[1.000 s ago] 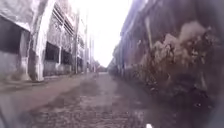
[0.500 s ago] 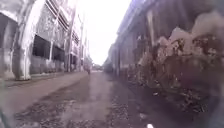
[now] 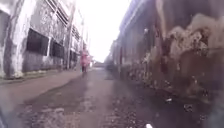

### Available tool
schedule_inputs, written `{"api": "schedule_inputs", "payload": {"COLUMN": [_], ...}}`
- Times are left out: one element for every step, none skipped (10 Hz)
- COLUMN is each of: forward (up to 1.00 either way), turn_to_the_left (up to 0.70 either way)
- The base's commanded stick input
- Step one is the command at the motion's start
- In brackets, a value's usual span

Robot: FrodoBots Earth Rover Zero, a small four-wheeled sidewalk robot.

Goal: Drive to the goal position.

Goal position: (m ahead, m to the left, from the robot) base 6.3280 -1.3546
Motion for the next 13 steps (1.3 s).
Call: {"api": "schedule_inputs", "payload": {"forward": [1.0, 1.0, 1.0, 1.0, 1.0, 1.0, 1.0, 1.0, 1.0, 1.0, 1.0, 1.0, 1.0], "turn_to_the_left": [0.0, 0.0, 0.0, 0.0, 0.0, 0.0, 0.0, 0.0, 0.0, 0.0, 0.0, 0.0, 0.0]}}
